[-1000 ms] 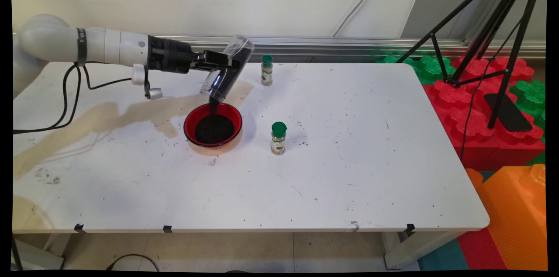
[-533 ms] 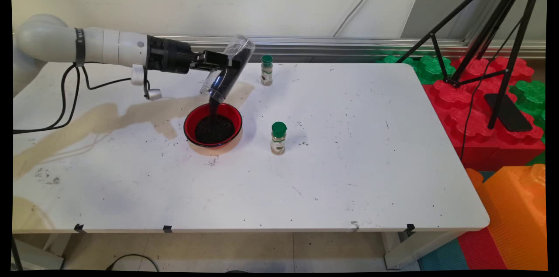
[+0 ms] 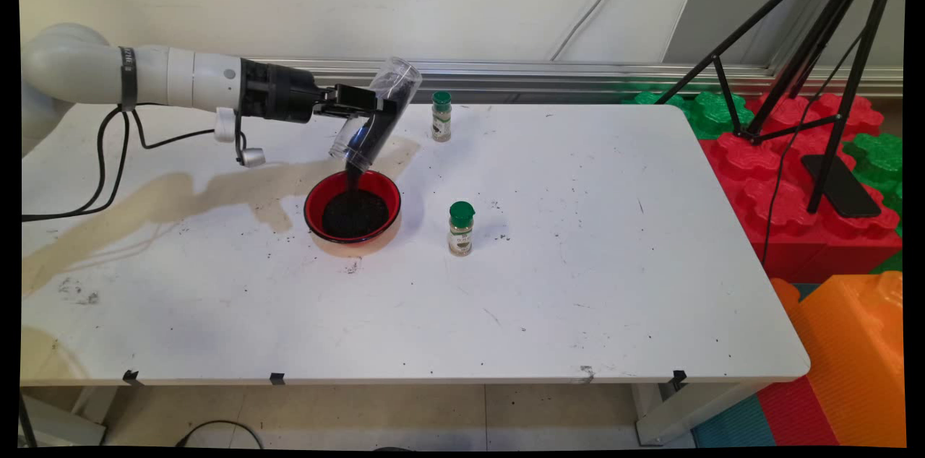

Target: Pour the black seasoning powder in the red bowl

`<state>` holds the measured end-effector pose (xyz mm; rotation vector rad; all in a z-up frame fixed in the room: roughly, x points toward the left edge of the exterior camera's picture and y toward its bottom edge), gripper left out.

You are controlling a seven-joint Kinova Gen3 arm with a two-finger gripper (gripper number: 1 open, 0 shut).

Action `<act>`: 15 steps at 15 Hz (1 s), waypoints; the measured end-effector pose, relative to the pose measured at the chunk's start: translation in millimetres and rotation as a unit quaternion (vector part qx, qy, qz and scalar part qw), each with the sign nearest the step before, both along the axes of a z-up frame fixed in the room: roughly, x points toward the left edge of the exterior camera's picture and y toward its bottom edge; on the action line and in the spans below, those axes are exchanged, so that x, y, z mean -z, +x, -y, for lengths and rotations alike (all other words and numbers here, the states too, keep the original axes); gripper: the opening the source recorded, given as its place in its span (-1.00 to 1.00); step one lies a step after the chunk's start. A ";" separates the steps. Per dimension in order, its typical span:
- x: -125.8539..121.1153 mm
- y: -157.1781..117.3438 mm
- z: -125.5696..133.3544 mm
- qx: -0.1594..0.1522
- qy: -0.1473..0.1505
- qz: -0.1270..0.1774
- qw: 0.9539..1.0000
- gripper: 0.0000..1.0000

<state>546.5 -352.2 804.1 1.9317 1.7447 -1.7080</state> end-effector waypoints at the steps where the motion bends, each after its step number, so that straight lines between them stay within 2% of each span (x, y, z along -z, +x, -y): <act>1: -0.4 -0.1 -0.8 0.001 -0.001 0.000 1.000 -1.00; 15: -3.9 -2.3 -8.4 0.015 -0.015 0.008 1.000 -1.00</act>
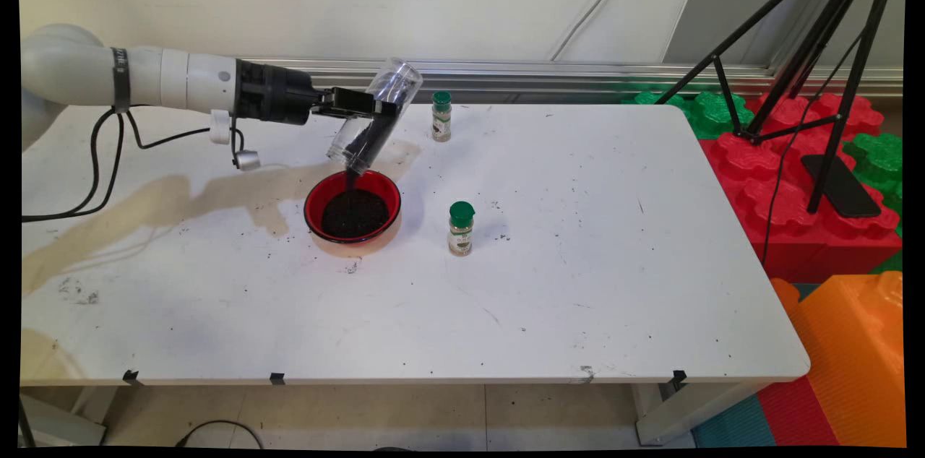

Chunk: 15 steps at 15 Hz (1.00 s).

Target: Pour the black seasoning powder in the red bowl

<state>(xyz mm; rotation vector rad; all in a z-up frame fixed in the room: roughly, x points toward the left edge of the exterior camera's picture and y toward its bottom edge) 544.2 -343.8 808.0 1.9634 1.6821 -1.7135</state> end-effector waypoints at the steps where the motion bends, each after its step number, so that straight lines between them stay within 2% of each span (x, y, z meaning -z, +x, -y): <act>1: -0.2 -0.2 -0.5 0.002 -0.003 0.002 1.000 -1.00; 15: -2.6 -2.9 -4.3 0.041 -0.047 0.038 0.997 -1.00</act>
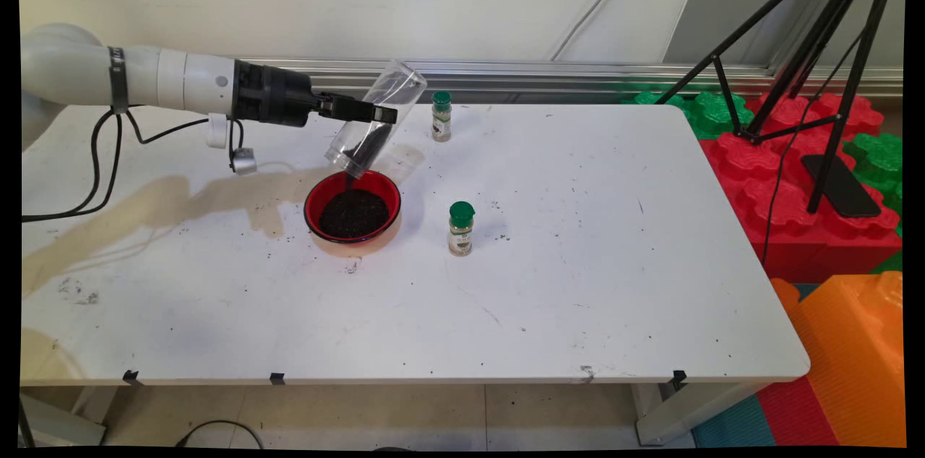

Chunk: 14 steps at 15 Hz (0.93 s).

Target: Pour the black seasoning powder in the red bowl

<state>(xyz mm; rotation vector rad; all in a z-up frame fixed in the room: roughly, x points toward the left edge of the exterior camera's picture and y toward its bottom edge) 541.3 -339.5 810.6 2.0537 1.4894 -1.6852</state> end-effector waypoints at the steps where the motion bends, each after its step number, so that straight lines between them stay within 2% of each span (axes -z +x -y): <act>1: -0.2 -0.1 -0.2 0.003 -0.004 0.004 1.000 -1.00; 14: -4.4 -1.6 -0.3 0.040 -0.055 0.050 0.996 -1.00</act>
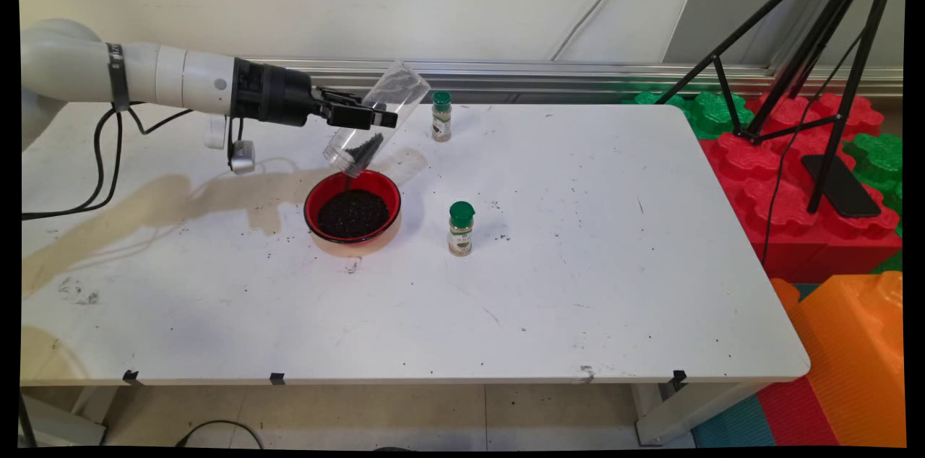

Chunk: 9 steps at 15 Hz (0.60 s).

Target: Pour the black seasoning powder in the red bowl

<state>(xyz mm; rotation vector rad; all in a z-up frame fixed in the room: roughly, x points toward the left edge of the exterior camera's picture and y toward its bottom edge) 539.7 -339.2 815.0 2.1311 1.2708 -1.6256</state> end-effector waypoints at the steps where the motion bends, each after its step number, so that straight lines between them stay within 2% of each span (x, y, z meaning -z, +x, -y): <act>1: -0.4 -0.1 0.2 0.002 -0.003 0.002 1.000 -1.00; 9: -5.5 0.4 1.0 0.016 -0.038 0.022 0.999 -1.00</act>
